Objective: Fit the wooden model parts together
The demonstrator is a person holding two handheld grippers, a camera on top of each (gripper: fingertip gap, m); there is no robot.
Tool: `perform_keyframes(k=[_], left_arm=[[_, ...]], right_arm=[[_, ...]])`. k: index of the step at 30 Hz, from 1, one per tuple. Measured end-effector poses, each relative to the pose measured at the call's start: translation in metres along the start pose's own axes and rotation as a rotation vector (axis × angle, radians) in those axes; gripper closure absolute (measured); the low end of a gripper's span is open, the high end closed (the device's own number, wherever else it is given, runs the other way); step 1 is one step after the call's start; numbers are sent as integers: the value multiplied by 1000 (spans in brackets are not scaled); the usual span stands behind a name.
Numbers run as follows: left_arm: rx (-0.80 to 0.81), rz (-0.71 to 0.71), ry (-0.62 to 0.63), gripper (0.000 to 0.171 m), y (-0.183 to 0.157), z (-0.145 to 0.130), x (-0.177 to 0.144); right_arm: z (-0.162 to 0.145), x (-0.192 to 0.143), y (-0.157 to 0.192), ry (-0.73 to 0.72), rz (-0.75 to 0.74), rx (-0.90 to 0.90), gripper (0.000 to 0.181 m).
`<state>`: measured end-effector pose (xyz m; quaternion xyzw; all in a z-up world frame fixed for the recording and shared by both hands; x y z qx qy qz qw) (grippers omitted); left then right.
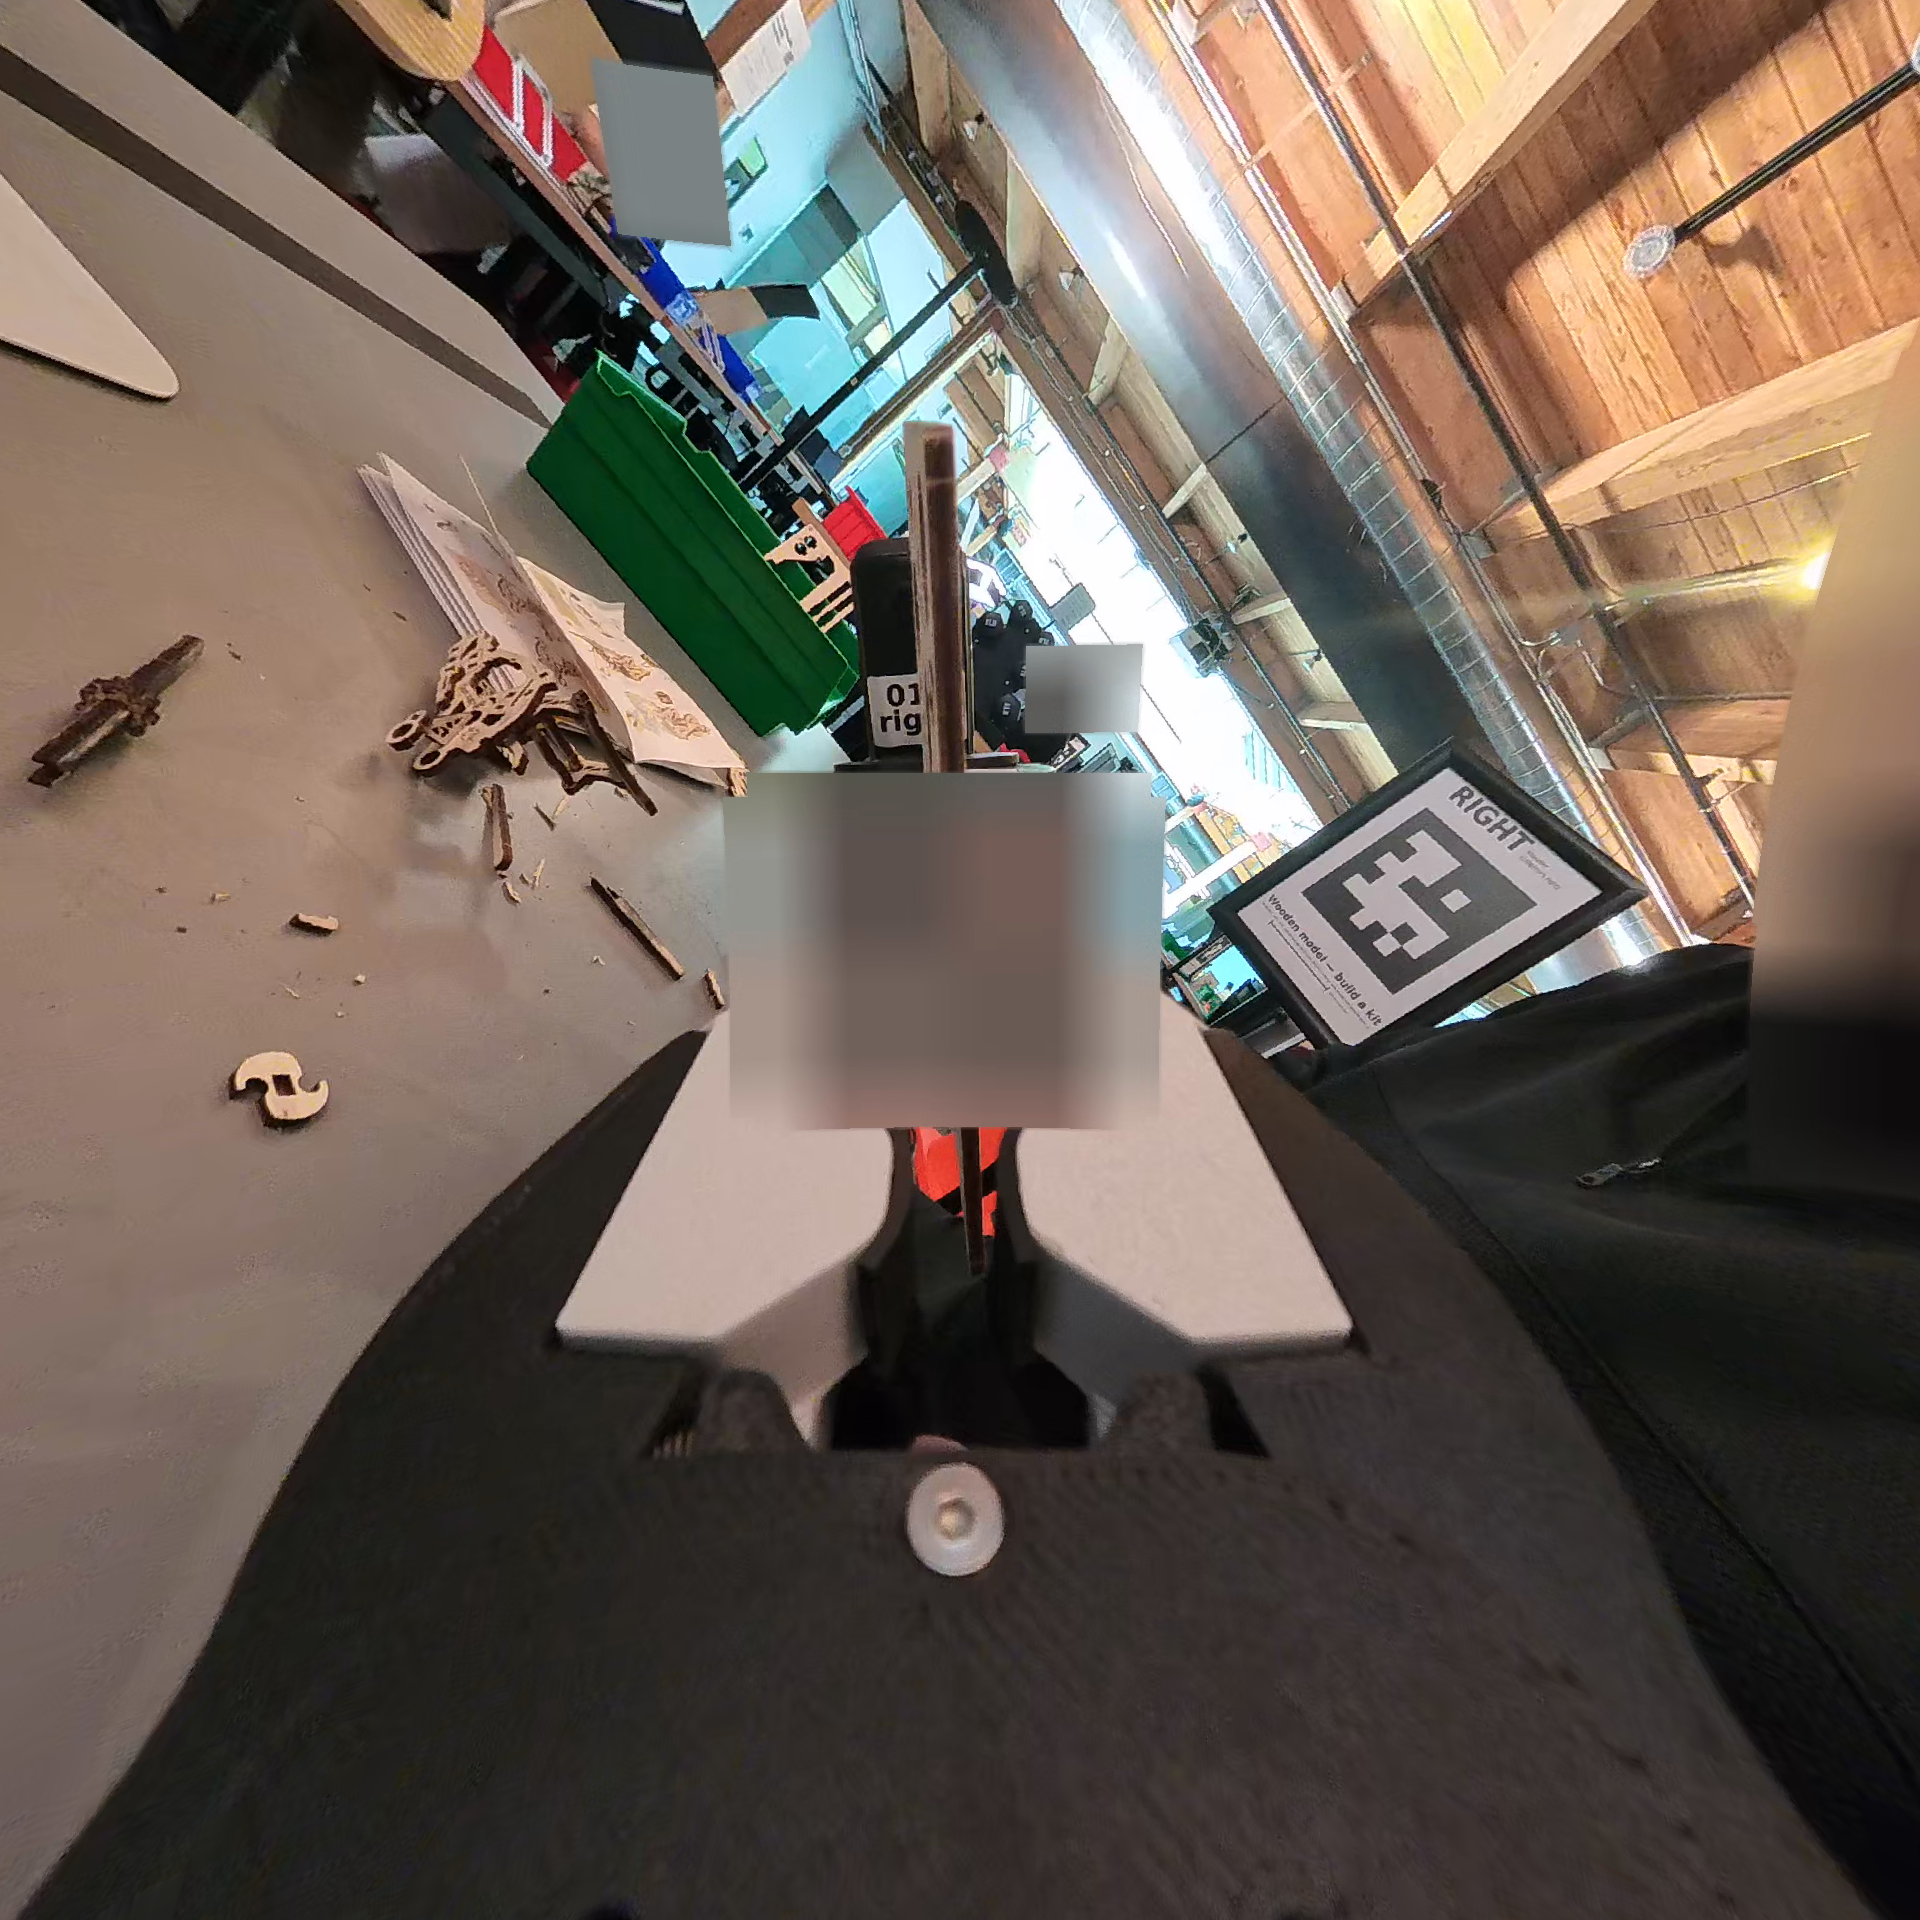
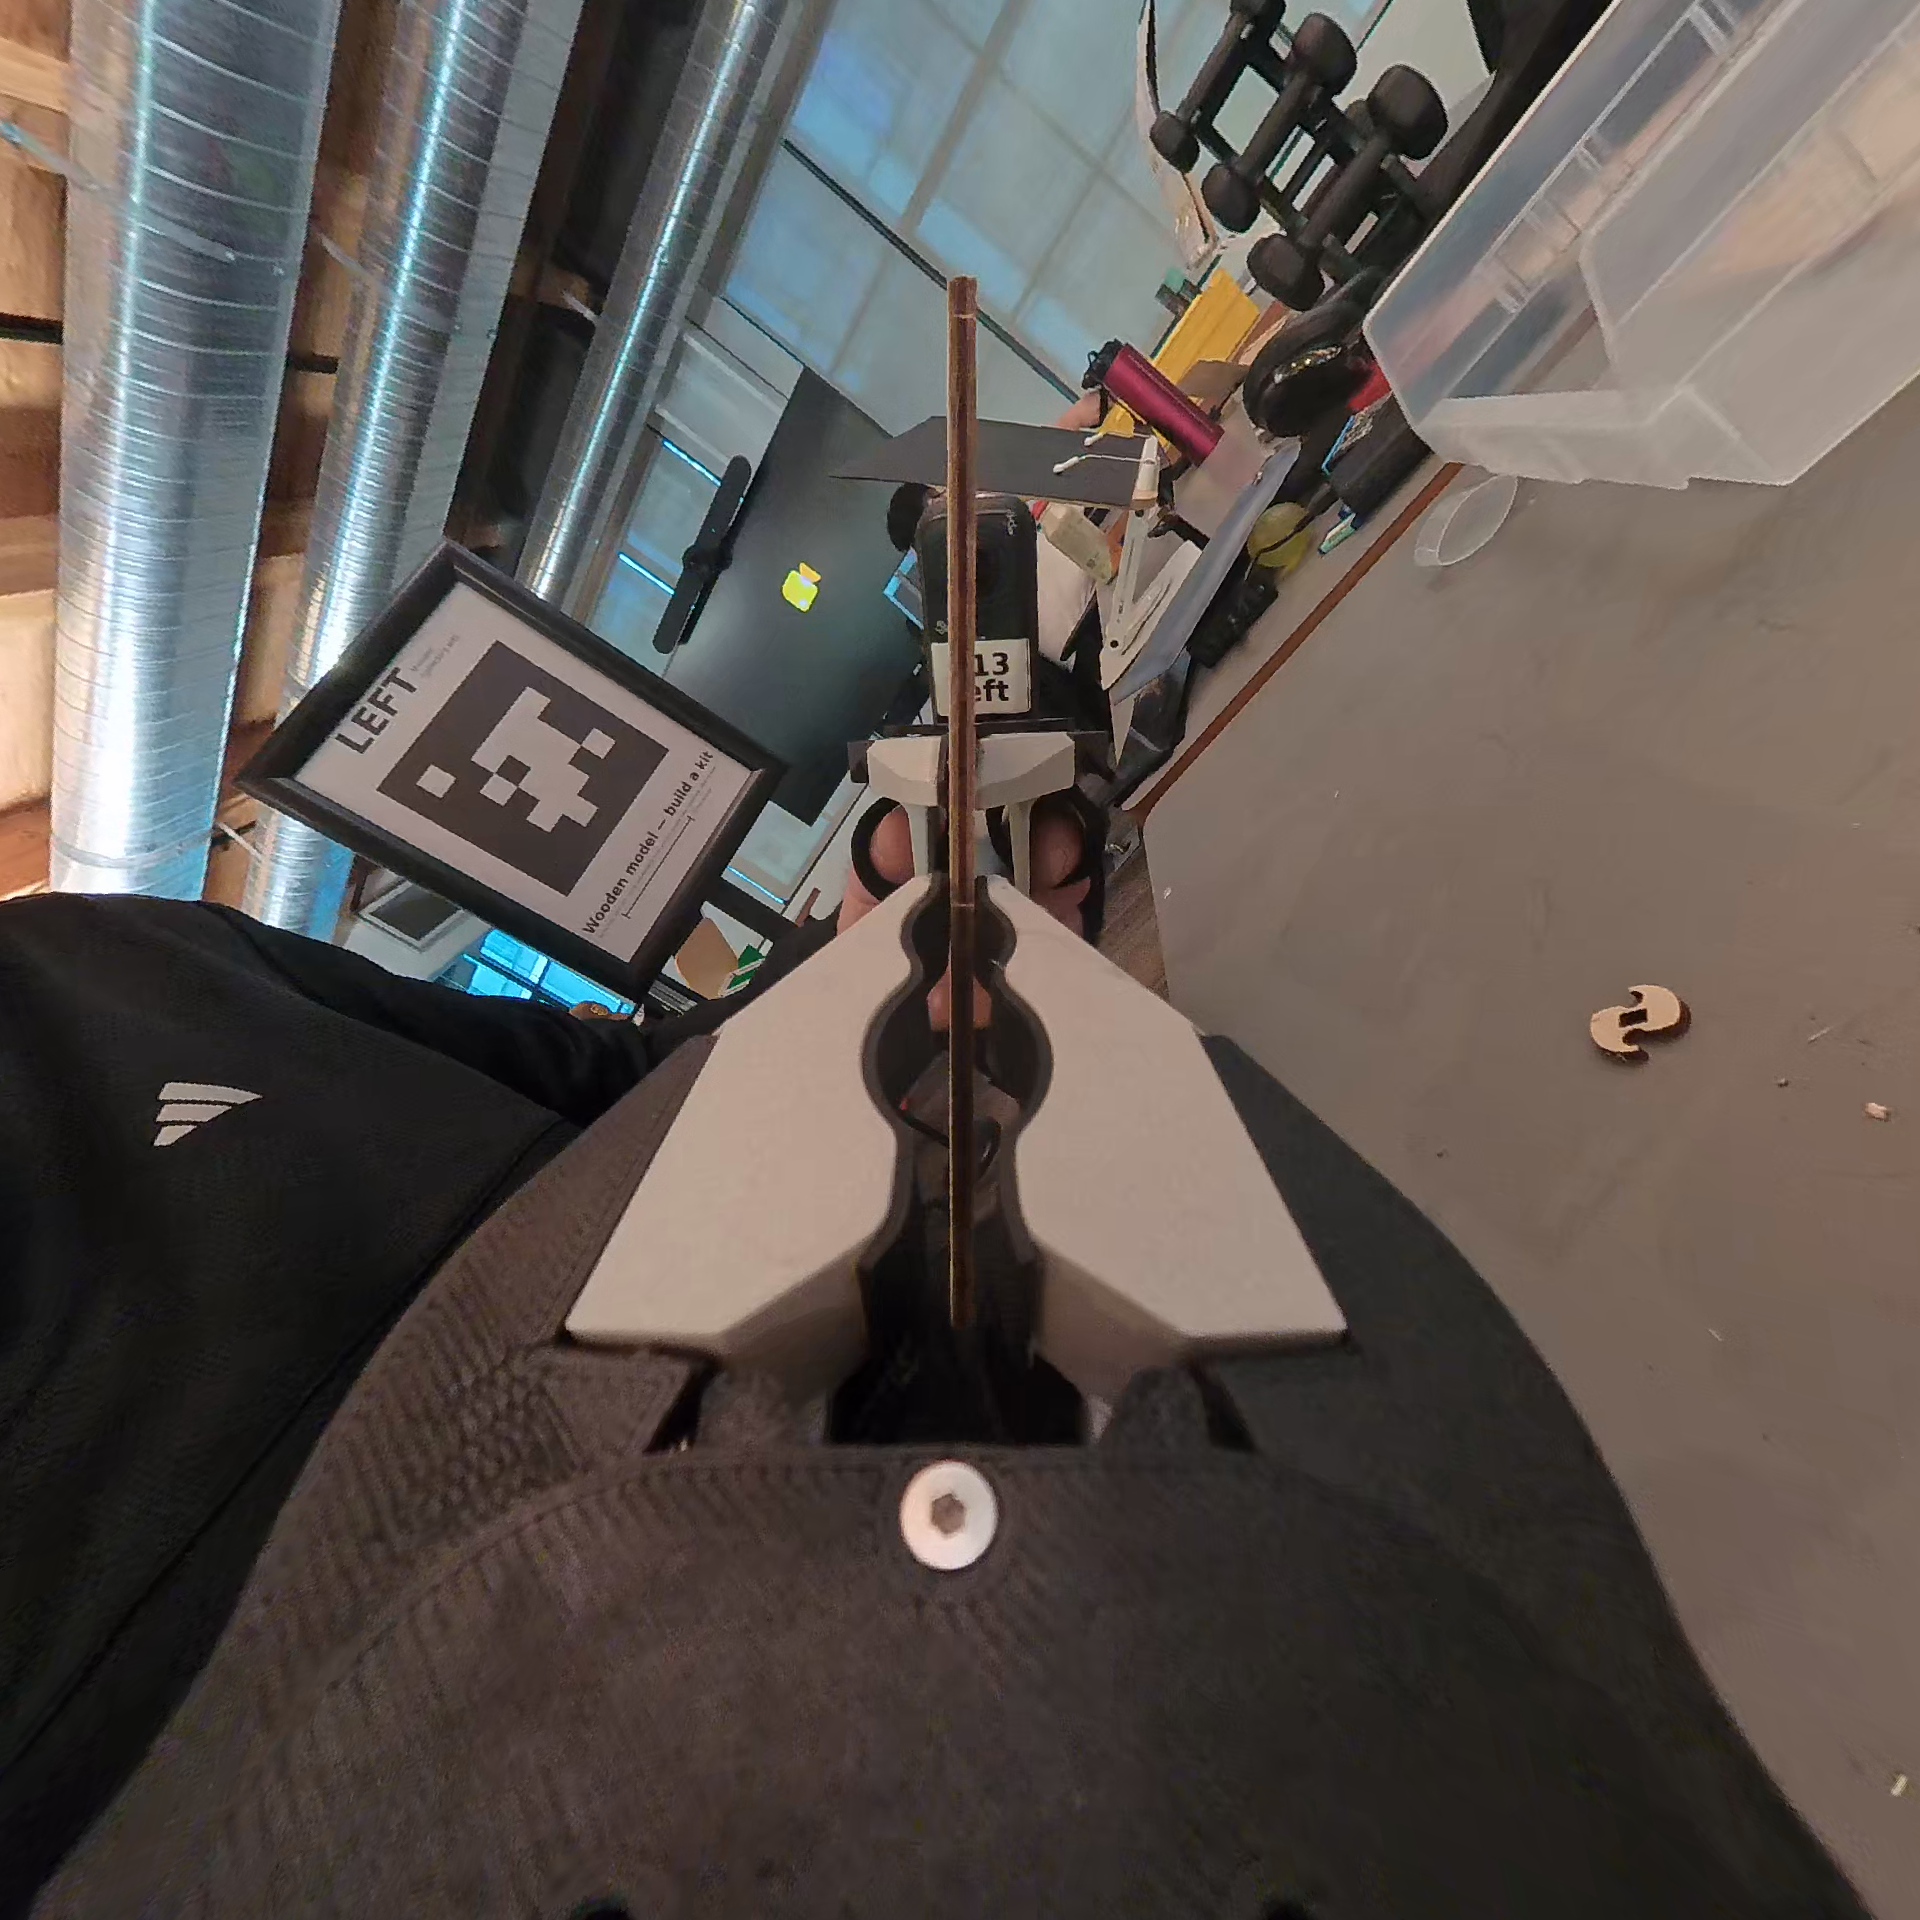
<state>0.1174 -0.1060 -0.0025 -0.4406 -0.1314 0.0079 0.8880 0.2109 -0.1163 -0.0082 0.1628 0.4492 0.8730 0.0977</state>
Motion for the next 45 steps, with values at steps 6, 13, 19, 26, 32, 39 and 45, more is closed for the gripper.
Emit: perform_keyframes(k=[6,13,19,26,32,39,45], left_arm=[[29,47,1,171,1,3,-1],[19,55,-46,171,2,9,-4],[-10,39,-70,171,2,11,-4],[-25,18,-85,170,0,12,-3],[-15,21,-87,171,0,12,-2],[9,52,-112,171,1,16,-4],[-3,64,-128,171,5,15,-3]], right_arm=[[-1,-3,1,4,2,38,177],[-7,-18,-1,36,-68,-11,181],[-11,-19,1,35,-81,-34,181],[-6,-18,4,-6,-69,-31,181],[-3,-20,3,-26,-71,-27,181],[-9,-15,2,-13,-52,-31,180],[-15,-13,0,30,-63,-37,172]])
Point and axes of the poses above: each gripper's, where its closed fingertips meet, x out along the fingers, z out of its top, y = z × x across the jaws, the point moved 3 cm from there along -x, back along the fingers, and after that the axes turned 9 degrees about -y, right-handed, at the moved point
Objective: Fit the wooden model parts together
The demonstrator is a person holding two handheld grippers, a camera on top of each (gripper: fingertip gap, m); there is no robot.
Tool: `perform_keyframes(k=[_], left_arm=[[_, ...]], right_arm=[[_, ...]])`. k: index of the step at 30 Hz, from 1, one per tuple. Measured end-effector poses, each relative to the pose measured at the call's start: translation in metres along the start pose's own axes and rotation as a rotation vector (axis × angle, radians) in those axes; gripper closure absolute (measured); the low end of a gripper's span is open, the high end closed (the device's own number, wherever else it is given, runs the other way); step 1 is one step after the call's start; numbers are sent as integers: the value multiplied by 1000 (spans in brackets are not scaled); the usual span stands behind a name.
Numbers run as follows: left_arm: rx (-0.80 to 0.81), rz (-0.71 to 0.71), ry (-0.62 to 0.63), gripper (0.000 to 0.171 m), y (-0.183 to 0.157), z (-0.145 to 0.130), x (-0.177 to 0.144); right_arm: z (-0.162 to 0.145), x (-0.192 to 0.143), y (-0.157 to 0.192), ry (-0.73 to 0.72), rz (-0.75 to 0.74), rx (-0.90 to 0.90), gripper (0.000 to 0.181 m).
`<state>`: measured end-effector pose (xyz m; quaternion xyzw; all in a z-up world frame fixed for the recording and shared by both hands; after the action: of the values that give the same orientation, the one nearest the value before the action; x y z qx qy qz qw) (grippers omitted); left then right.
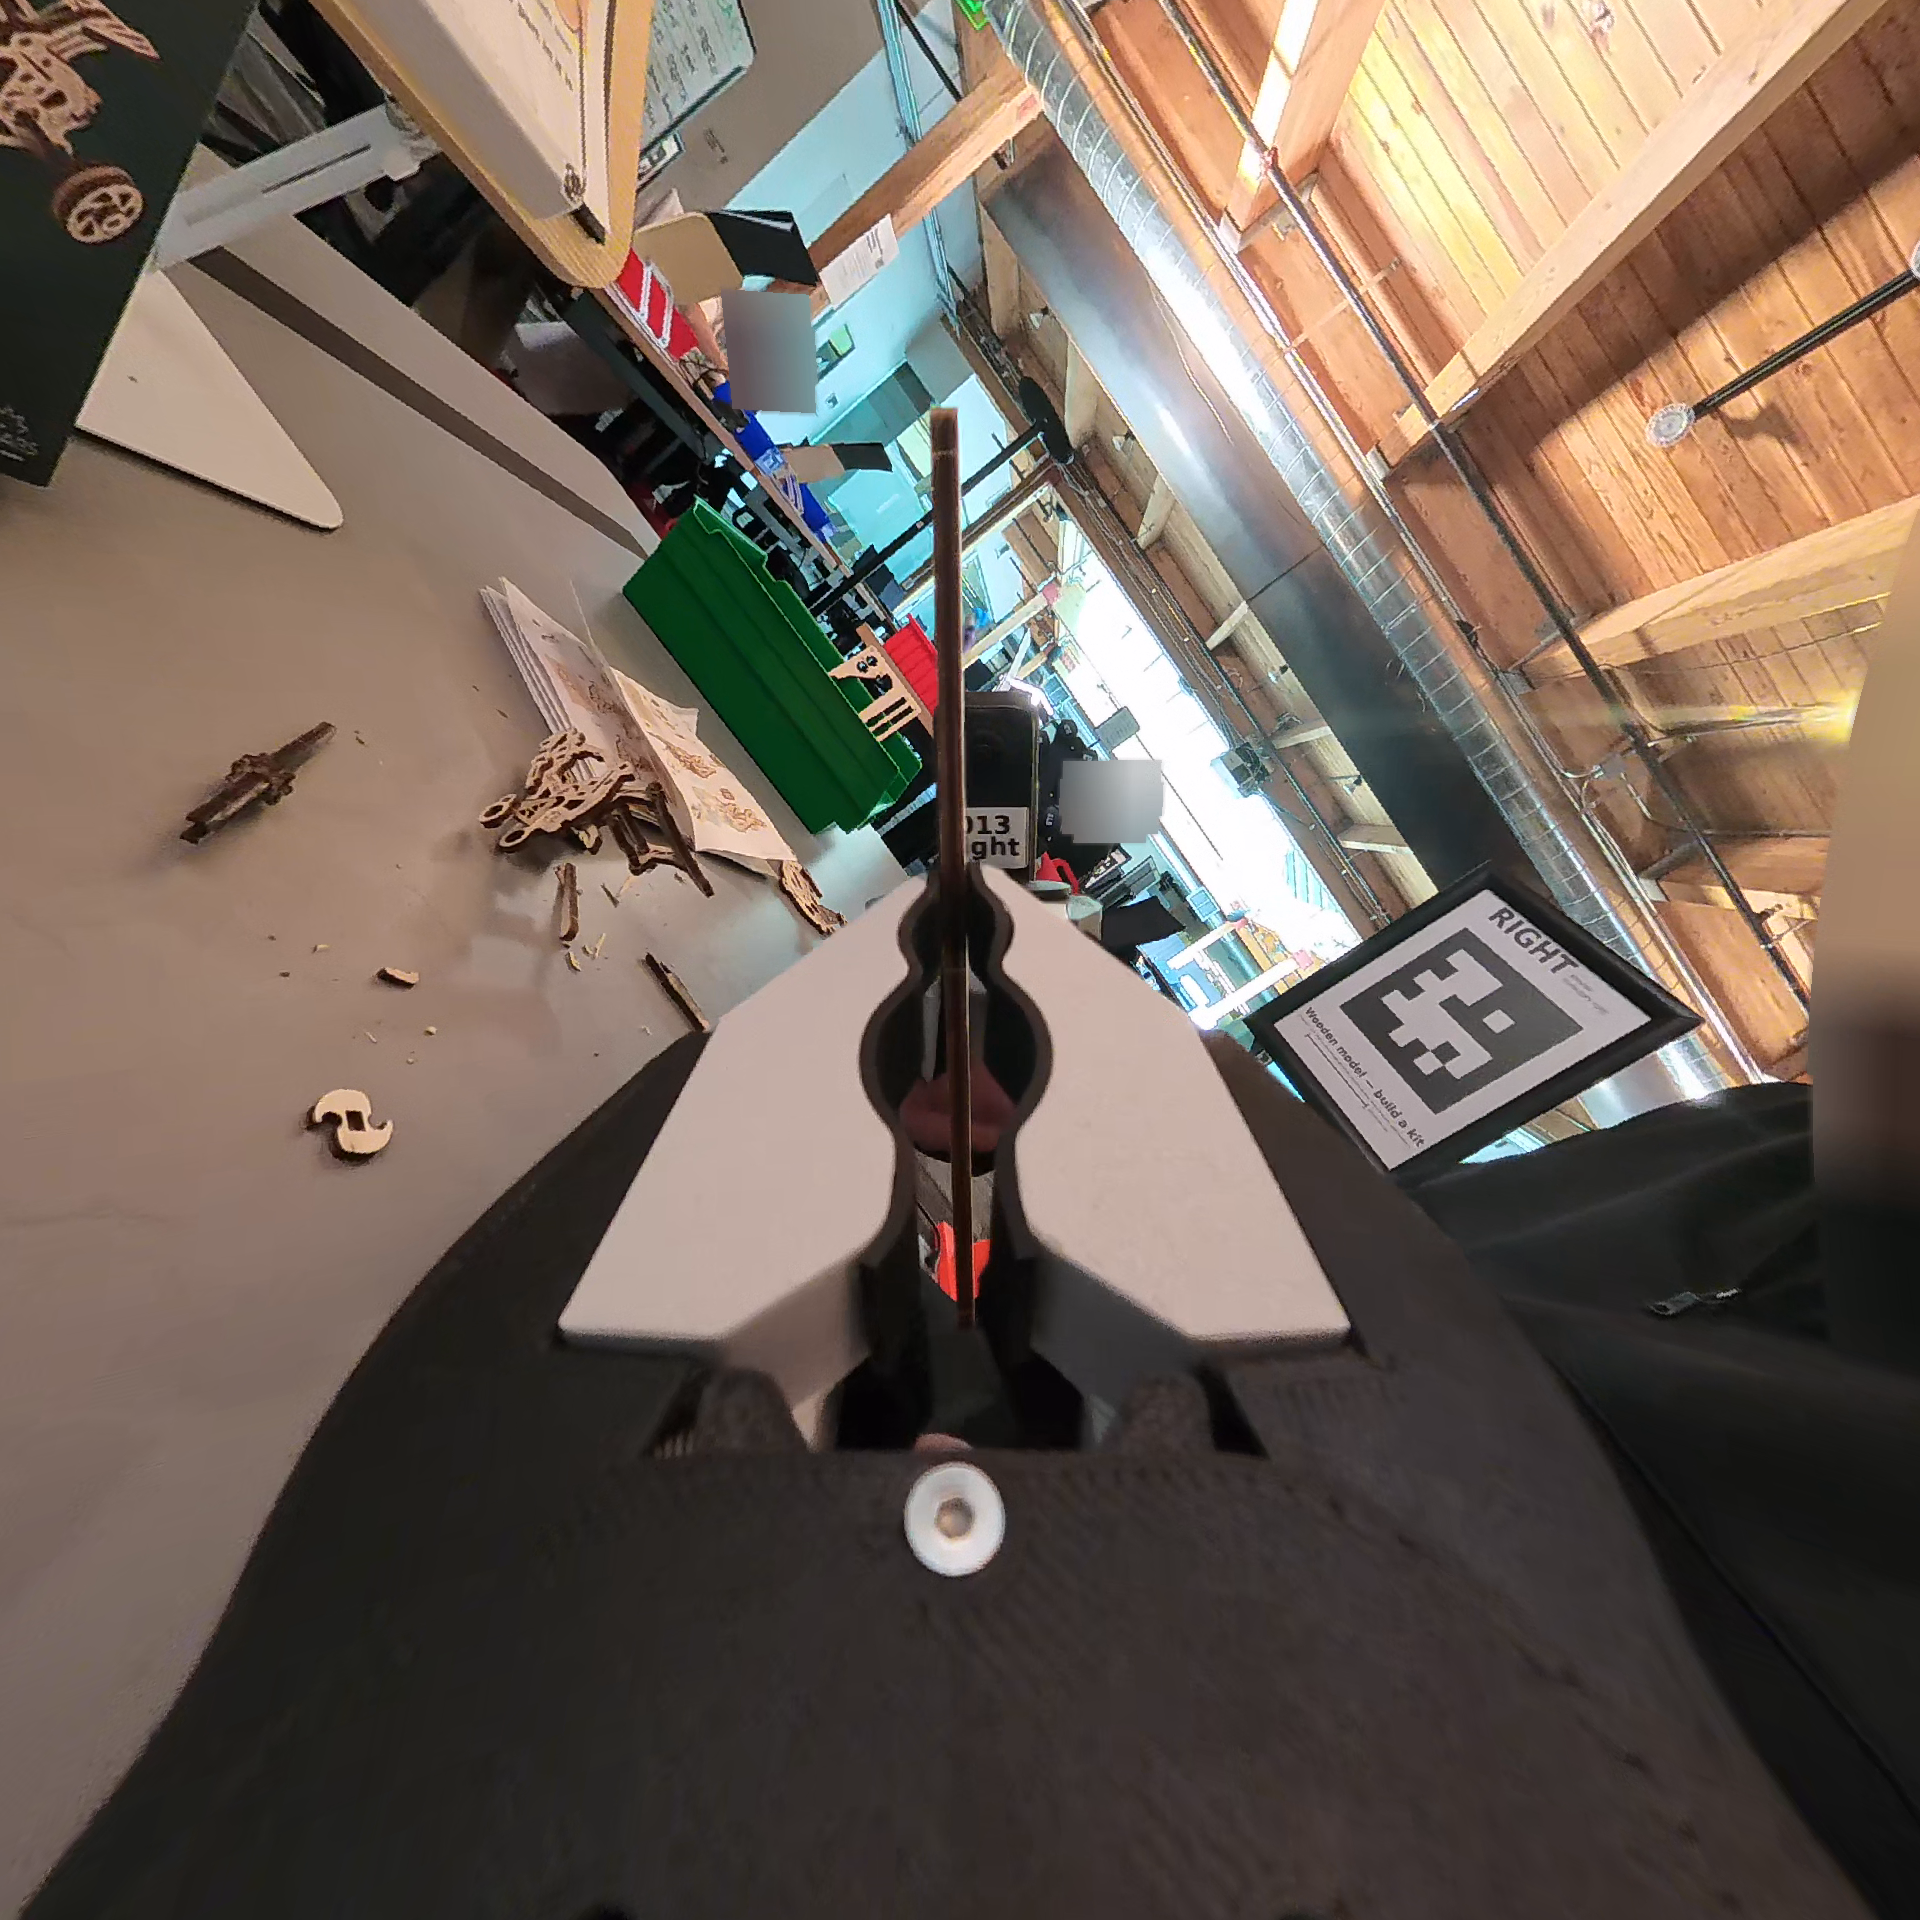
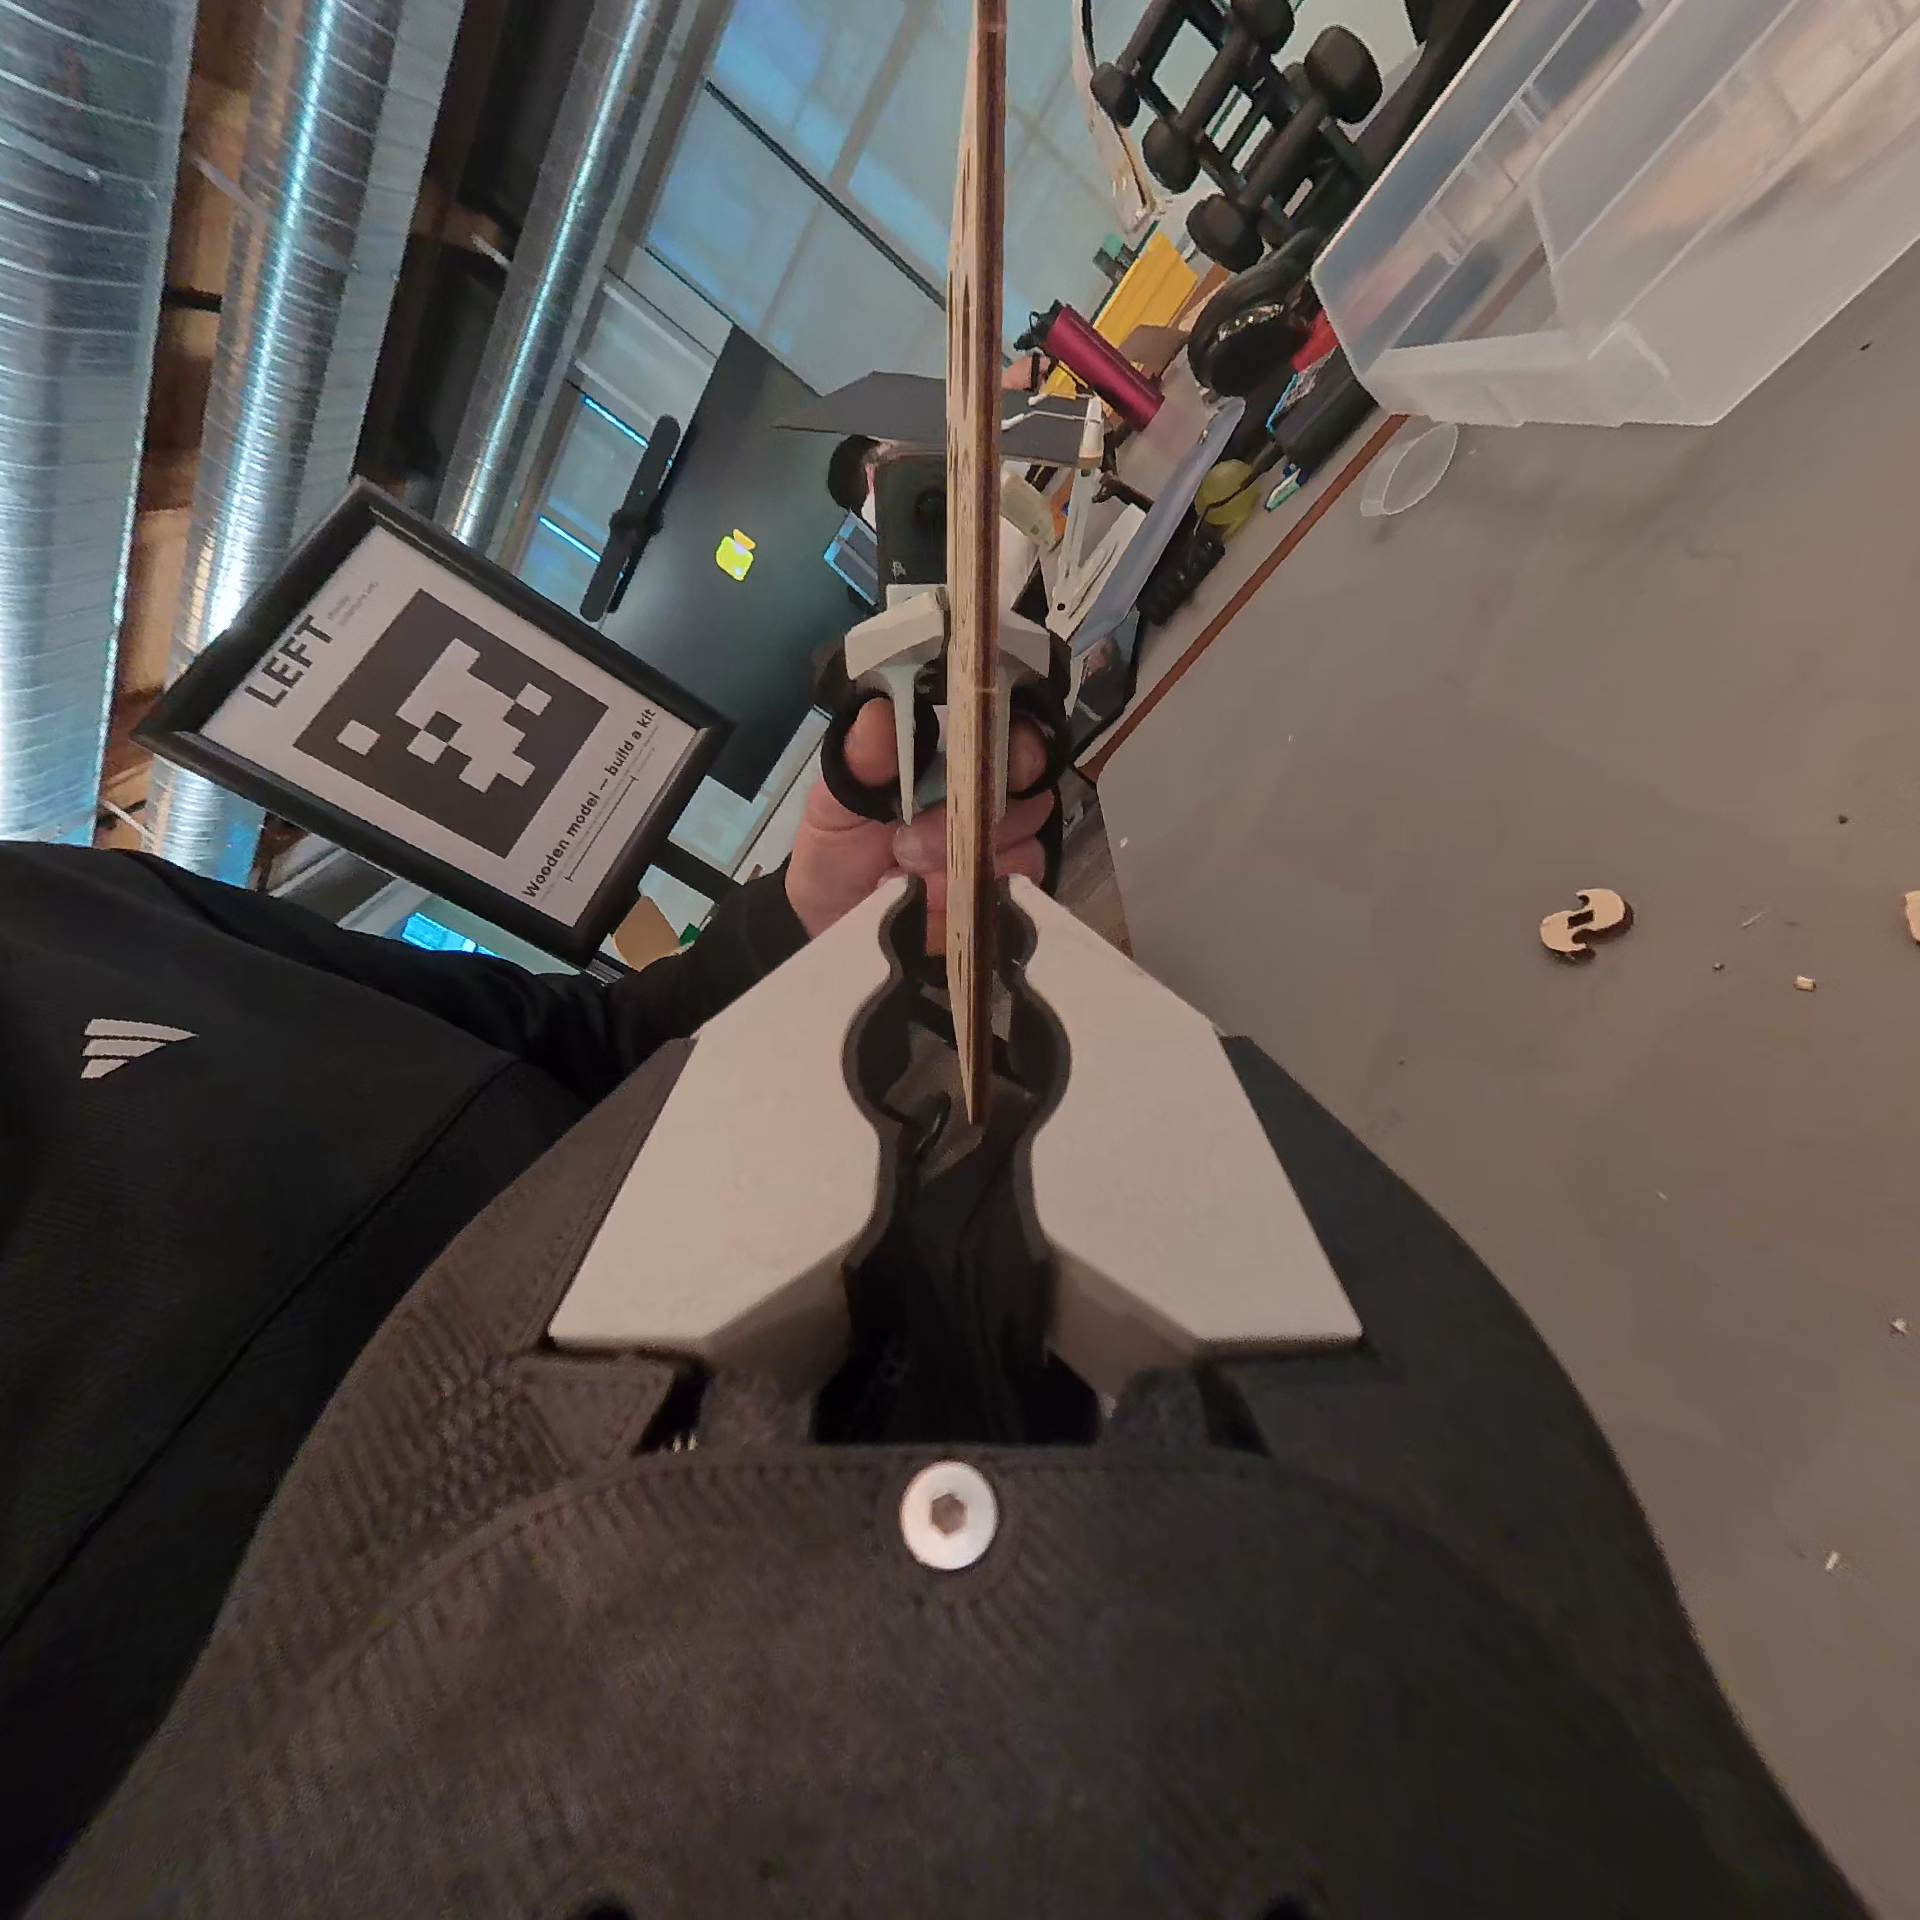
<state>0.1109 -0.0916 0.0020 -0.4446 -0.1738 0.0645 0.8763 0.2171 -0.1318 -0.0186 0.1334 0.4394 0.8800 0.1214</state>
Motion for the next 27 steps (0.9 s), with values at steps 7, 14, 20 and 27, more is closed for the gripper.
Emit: perform_keyframes(k=[7,14,20,27], left_arm=[[-18,-8,-15,171,0,1,1],[-29,-13,-18,171,1,1,1],[-27,-15,-27,171,1,1,1],[-23,-33,-25,170,-2,1,2]], right_arm=[[-5,2,-1,31,-5,-16,180],[-5,2,-1,15,0,-9,181],[-4,1,-2,1,6,-3,181],[-3,0,-2,-3,13,1,181]])
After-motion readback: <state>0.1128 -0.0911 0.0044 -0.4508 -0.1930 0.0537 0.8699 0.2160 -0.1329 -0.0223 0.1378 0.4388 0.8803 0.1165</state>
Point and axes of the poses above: each gripper's, where its closed fingertips meet, x out along the fingers, z out of its top, y = z × x across the jaws, the point moved 3 cm from there along -x, back along the fingers, and after that the axes turned 9 degrees about -y, right-handed, at the moved point
